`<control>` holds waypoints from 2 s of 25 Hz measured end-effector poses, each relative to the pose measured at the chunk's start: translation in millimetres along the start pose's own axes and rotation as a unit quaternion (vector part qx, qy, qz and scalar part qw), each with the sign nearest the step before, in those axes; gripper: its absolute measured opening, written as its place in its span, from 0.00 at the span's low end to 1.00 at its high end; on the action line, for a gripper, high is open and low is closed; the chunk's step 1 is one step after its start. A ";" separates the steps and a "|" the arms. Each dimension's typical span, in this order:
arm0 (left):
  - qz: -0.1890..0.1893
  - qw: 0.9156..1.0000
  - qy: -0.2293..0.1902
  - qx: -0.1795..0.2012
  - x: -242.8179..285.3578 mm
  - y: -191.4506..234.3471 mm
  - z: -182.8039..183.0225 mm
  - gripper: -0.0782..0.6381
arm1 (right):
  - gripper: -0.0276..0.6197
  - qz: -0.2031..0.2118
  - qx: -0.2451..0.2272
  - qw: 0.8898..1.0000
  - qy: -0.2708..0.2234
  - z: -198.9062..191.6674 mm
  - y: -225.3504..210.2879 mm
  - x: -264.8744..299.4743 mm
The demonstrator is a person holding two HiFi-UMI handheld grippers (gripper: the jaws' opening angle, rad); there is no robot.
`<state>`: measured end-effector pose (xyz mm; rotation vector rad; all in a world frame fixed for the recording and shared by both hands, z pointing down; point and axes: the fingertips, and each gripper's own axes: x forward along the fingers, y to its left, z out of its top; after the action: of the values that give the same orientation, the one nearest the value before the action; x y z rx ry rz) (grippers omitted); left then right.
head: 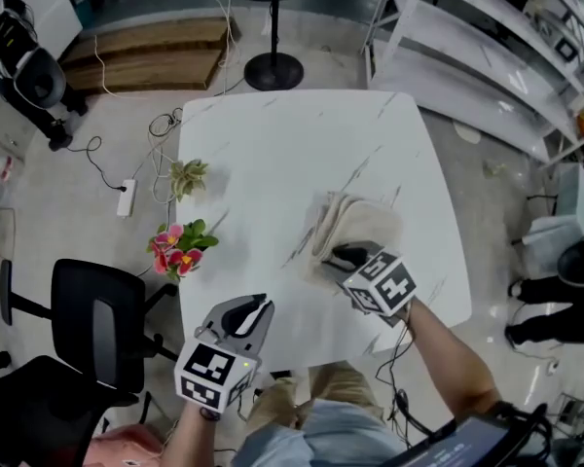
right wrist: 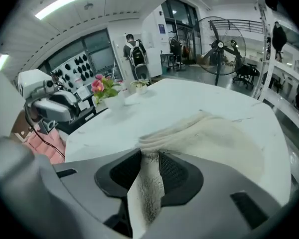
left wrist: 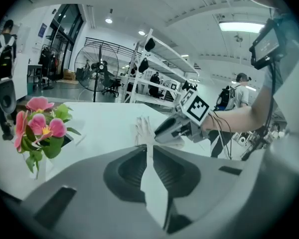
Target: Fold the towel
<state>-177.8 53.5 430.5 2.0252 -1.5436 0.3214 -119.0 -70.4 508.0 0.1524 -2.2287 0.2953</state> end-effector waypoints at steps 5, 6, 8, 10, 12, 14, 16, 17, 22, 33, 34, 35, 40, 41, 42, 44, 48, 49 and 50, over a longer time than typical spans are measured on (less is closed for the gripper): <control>0.011 0.998 -0.017 -0.060 38.8 -4.4 25.6 0.29 | 0.29 0.050 -0.024 0.998 -0.013 9.8 8.8 -15.7; 0.014 0.998 -0.016 -0.064 48.0 -7.2 31.0 0.33 | 0.30 0.065 -0.025 0.997 -0.027 18.0 7.1 -31.3; 0.022 0.997 -0.014 -0.073 66.5 -13.1 41.4 0.39 | 0.30 0.086 -0.034 0.994 -0.058 36.2 -6.5 -63.2; 0.026 0.996 -0.014 -0.089 86.1 -17.8 48.7 0.44 | 0.30 0.083 -0.060 0.991 -0.081 53.9 -35.7 -86.2; 0.031 0.994 -0.005 -0.104 105.2 -19.1 49.0 0.46 | 0.30 0.071 -0.097 0.990 -0.079 62.7 -69.4 -91.7; 0.039 0.992 0.010 -0.117 120.2 -17.1 43.0 0.46 | 0.30 0.077 -0.127 0.987 -0.062 61.9 -94.4 -80.5; 0.052 0.991 0.026 -0.124 130.8 -13.0 34.8 0.46 | 0.32 0.106 -0.147 0.983 -0.039 56.6 -105.5 -63.3; 0.061 0.990 0.033 -0.124 135.0 -10.4 30.8 0.46 | 0.33 0.124 -0.155 0.980 -0.028 53.1 -107.6 -54.6; 0.092 0.987 0.054 -0.124 144.5 -2.4 19.3 0.39 | 0.35 0.171 -0.181 0.968 -0.012 41.8 -112.6 -24.6; 0.085 0.988 0.023 -0.125 137.1 -24.3 43.9 0.23 | 0.15 0.186 -0.228 0.951 -0.091 55.3 -107.0 -48.4; 0.081 0.988 0.015 -0.131 134.3 -28.5 48.1 0.23 | 0.15 0.184 -0.228 0.950 -0.103 58.9 -105.5 -56.1; 0.076 0.987 0.008 -0.140 131.2 -32.6 51.7 0.23 | 0.15 0.183 -0.227 0.950 -0.114 62.3 -103.7 -63.2; 0.072 0.978 -0.013 -0.193 112.3 -43.4 53.9 0.23 | 0.16 0.193 -0.229 0.946 -0.126 80.0 -87.9 -74.0; 0.074 0.975 -0.015 -0.208 109.4 -42.0 50.2 0.23 | 0.16 0.197 -0.234 0.944 -0.123 83.2 -83.3 -71.0; 0.076 0.971 -0.017 -0.225 107.4 -39.6 44.7 0.23 | 0.17 0.203 -0.238 0.942 -0.120 85.9 -78.5 -66.6; 0.080 0.962 -0.018 -0.260 105.5 -33.5 30.4 0.23 | 0.17 0.214 -0.243 0.940 -0.111 88.5 -69.4 -54.7; 0.094 0.947 -0.017 -0.307 105.4 -18.6 5.5 0.24 | 0.17 0.231 -0.248 0.938 -0.077 85.7 -58.1 -19.8; 0.097 0.943 -0.017 -0.317 105.6 -15.1 0.8 0.24 | 0.17 0.234 -0.247 0.938 -0.066 83.7 -57.0 -10.0; 0.099 0.940 -0.017 -0.326 106.0 -12.1 -3.5 0.24 | 0.17 0.237 -0.245 0.938 -0.054 80.5 -56.9 -0.4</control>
<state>-133.5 -27.7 483.7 1.3698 -1.6046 -0.1457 -167.4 -146.5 468.3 -0.6601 -2.3522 -0.0245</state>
